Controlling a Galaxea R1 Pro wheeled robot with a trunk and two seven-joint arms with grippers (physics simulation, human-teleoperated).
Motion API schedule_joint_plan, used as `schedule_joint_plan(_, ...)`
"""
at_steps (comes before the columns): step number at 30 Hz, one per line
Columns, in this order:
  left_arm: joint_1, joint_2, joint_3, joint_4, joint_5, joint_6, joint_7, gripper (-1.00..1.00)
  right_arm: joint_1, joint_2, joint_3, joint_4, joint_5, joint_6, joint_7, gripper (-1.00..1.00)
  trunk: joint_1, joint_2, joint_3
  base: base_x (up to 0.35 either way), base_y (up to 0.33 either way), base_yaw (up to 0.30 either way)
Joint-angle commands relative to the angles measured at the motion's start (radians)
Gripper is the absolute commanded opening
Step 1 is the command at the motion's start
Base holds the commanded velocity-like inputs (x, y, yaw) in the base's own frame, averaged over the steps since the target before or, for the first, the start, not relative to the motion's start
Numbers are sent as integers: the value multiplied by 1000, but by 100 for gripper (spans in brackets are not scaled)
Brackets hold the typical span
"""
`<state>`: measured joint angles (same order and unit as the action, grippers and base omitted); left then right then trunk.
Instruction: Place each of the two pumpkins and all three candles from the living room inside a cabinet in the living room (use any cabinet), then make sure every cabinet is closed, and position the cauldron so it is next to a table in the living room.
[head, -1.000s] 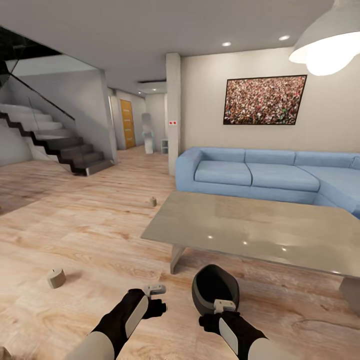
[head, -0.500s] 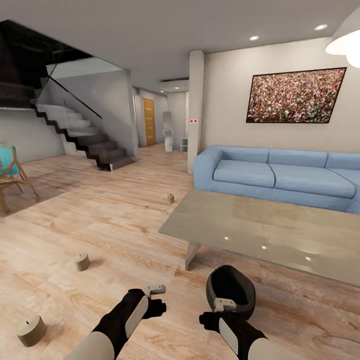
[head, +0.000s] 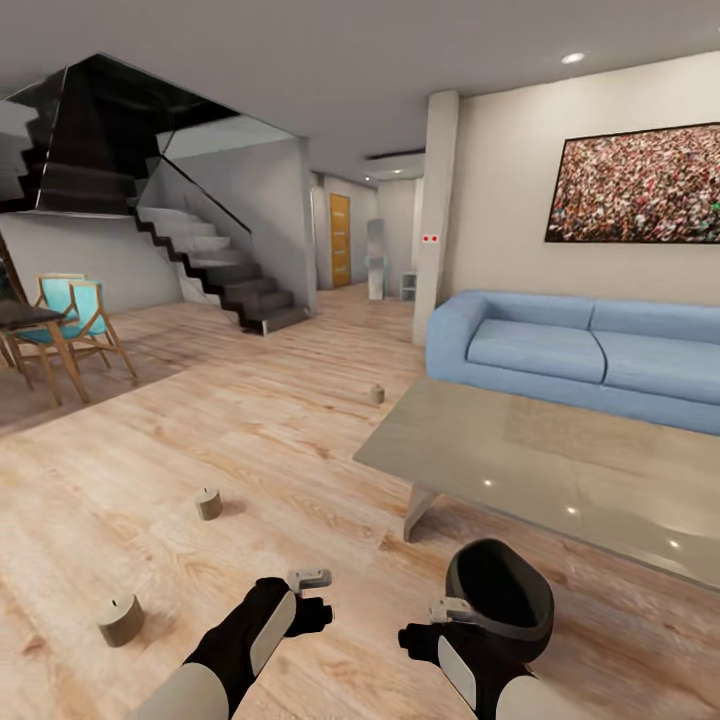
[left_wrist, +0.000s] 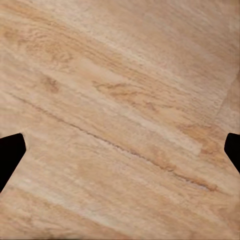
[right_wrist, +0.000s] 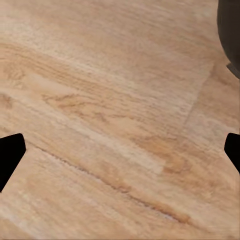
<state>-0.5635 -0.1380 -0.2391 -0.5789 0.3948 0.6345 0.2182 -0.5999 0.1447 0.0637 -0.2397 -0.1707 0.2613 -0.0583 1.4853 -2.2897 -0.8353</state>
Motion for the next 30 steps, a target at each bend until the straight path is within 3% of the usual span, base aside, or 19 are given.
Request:
schedule_joint_plan(1, -1, 0, -5, -1, 10, 2, 9, 100, 0, 0, 7, -3, -10, 6, -6, 100, 0, 0, -2, 0, 0, 268)
schedule_joint_plan(22, -1, 0, -6, -1, 11, 2, 9, 100, 0, 0, 7, -3, -8, 6, -6, 100, 0, 0, -16, -33, -3, 268)
schedule_joint_plan(30, -1, 0, -5, -1, 10, 2, 10, 100, 0, 0, 7, -2, -7, 5, -6, 100, 0, 0, -22, -128, -161, 268)
